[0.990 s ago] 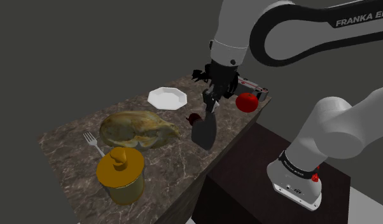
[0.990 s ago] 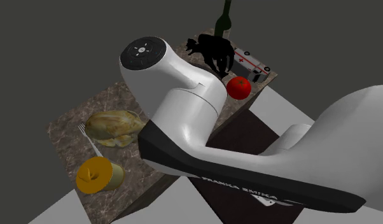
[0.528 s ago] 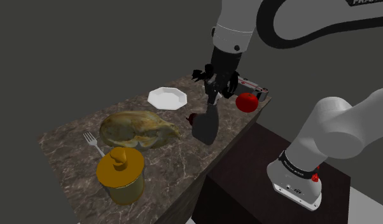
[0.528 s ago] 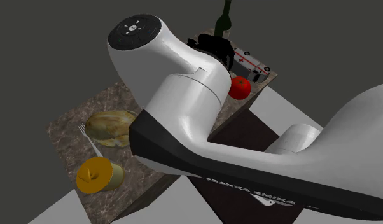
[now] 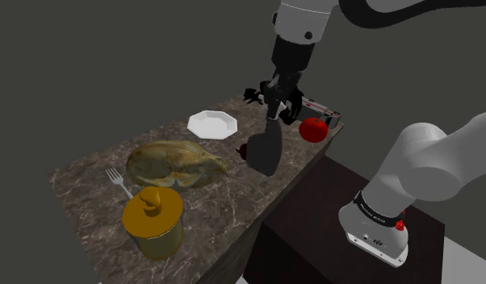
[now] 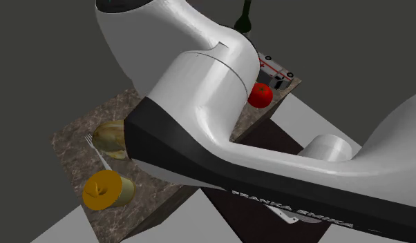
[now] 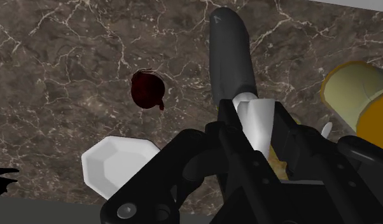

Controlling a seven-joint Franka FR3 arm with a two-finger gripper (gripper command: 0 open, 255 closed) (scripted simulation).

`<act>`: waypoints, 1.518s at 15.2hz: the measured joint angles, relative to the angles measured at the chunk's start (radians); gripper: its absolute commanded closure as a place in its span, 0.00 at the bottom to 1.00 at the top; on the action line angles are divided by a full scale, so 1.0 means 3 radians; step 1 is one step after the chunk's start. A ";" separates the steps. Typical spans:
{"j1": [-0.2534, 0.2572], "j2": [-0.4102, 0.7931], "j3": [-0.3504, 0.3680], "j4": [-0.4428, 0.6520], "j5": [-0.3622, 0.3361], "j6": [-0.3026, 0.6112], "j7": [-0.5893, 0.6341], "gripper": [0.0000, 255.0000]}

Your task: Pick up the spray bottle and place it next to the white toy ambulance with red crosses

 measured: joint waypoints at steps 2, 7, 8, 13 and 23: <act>-0.0005 0.0009 -0.0009 0.0107 -0.0010 -0.0098 0.0006 1.00; -0.0017 0.0024 -0.0034 0.0339 -0.0032 -0.0315 0.0011 1.00; -0.0019 0.0037 -0.0033 0.0391 -0.0035 -0.0354 0.0018 1.00; -0.0036 0.0072 -0.0065 0.0628 -0.0063 -0.0559 0.0009 1.00; -0.0064 0.0216 -0.0082 0.1208 -0.0106 -0.0996 0.0046 1.00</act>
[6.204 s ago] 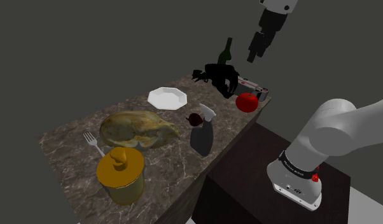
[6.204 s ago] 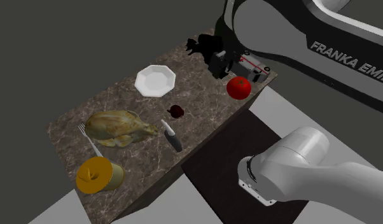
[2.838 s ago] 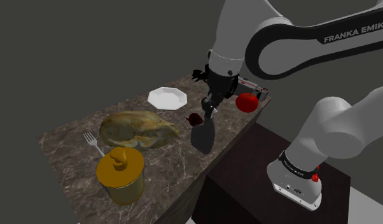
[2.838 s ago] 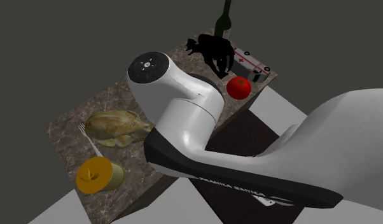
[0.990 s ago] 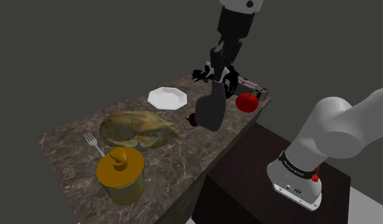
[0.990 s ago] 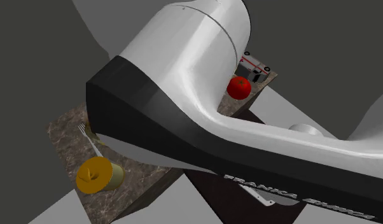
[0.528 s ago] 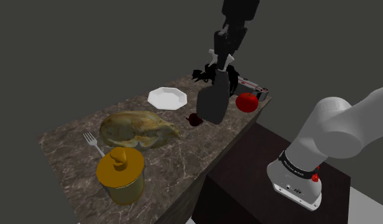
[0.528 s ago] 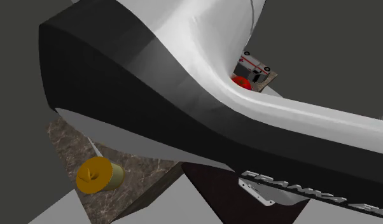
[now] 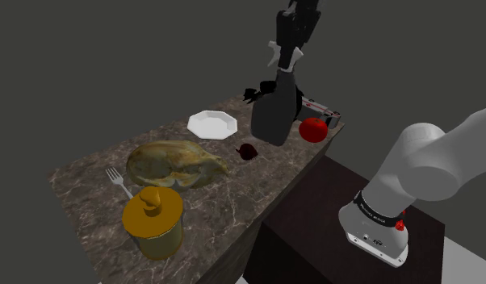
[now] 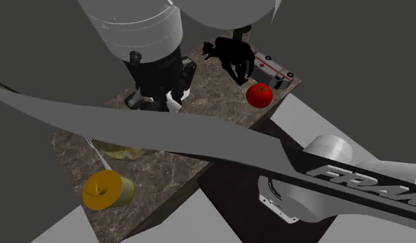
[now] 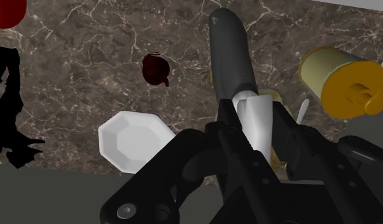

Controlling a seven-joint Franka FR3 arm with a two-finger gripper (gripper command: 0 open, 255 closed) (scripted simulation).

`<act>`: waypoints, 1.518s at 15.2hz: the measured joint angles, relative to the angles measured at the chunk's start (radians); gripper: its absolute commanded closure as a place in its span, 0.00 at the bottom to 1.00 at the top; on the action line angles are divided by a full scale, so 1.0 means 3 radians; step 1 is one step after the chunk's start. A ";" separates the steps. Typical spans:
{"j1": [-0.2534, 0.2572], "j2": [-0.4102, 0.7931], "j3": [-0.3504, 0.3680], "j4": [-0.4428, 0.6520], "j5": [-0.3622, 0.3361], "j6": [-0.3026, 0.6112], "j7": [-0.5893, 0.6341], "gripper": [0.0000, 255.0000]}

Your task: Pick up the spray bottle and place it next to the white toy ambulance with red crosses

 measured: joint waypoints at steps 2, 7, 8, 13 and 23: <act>-0.0007 0.0039 -0.0001 0.0120 -0.0010 -0.0081 0.0007 1.00; -0.0023 0.0148 -0.0001 0.0448 -0.0034 -0.0303 0.0029 1.00; -0.0025 0.0160 -0.0004 0.0507 -0.0038 -0.0349 0.0029 1.00; -0.0041 0.0298 0.0004 0.0868 -0.0066 -0.0575 0.0055 1.00; -0.0160 -0.0112 -0.0628 0.0537 -0.0272 -0.0694 -0.0709 1.00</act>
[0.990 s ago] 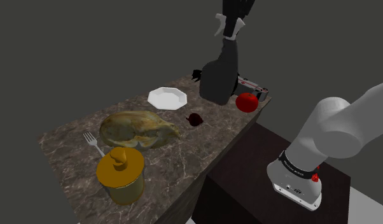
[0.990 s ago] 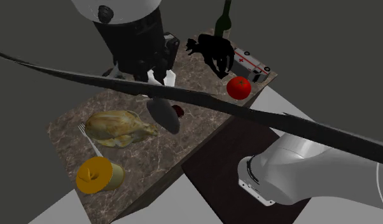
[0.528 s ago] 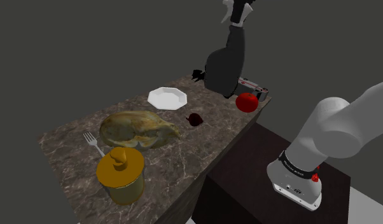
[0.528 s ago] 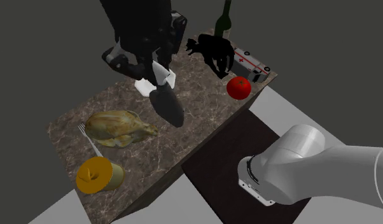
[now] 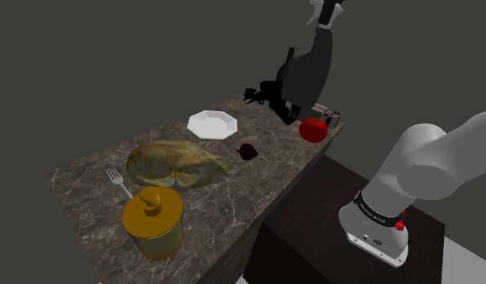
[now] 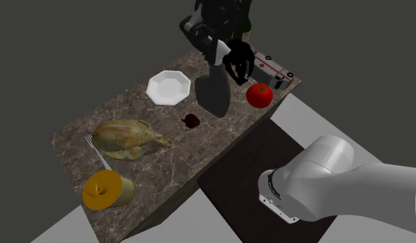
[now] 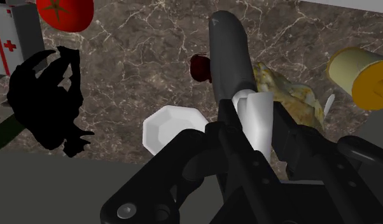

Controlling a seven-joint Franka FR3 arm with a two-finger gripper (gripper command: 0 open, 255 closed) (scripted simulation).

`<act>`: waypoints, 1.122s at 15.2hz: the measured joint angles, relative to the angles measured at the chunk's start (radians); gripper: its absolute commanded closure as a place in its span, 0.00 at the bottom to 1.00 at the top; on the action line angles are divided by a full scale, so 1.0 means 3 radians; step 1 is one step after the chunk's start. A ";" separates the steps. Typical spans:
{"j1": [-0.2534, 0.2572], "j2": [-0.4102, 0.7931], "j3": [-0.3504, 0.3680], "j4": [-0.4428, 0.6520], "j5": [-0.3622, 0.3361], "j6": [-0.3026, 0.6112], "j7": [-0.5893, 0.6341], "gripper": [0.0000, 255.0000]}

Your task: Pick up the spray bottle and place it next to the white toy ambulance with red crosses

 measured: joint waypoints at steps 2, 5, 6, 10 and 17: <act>-0.0023 -0.0124 -0.0138 -0.0122 -0.0061 -0.0006 -0.0167 1.00; -0.0069 -0.0129 -0.0353 -0.0118 -0.0179 -0.0017 -0.0428 1.00; -0.0082 -0.0154 -0.0418 -0.0137 -0.0215 -0.0024 -0.0508 1.00; -0.0139 -0.0155 -0.0702 -0.0122 -0.0374 -0.0026 -0.0852 1.00; -0.0227 -0.0077 -0.1199 0.0004 -0.0630 -0.0023 -0.1449 1.00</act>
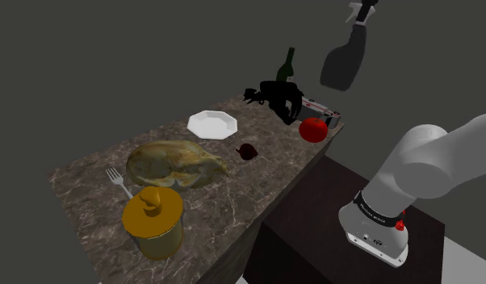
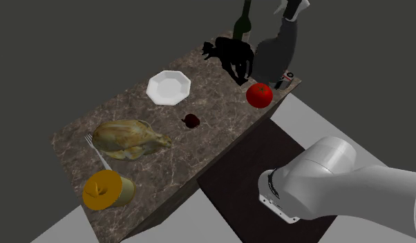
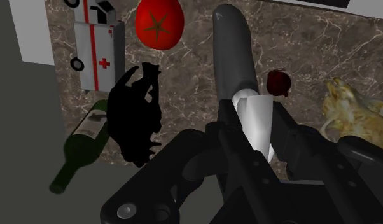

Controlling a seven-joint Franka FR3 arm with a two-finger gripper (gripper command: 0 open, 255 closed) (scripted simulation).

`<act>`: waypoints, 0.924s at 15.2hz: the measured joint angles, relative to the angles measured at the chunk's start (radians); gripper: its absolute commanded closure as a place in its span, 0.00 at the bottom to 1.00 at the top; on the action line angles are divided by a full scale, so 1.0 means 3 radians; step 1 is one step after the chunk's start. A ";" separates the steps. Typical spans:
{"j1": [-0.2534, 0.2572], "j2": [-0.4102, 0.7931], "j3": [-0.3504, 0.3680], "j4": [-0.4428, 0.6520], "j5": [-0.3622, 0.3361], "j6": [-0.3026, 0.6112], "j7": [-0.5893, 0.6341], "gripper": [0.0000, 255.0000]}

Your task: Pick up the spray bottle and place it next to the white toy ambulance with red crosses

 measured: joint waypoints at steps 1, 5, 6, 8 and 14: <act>-0.0010 0.0044 -0.0084 0.0071 -0.0034 -0.0017 -0.0101 1.00; -0.0041 0.0198 -0.0404 0.0217 -0.0140 0.0039 -0.0463 1.00; -0.0050 0.0227 -0.0481 0.0246 -0.0164 0.0049 -0.0555 1.00; -0.0055 0.0354 -0.0648 0.0403 -0.0186 0.0043 -0.0741 1.00; -0.0067 0.0780 -0.1192 0.0825 -0.0153 0.0098 -0.1327 1.00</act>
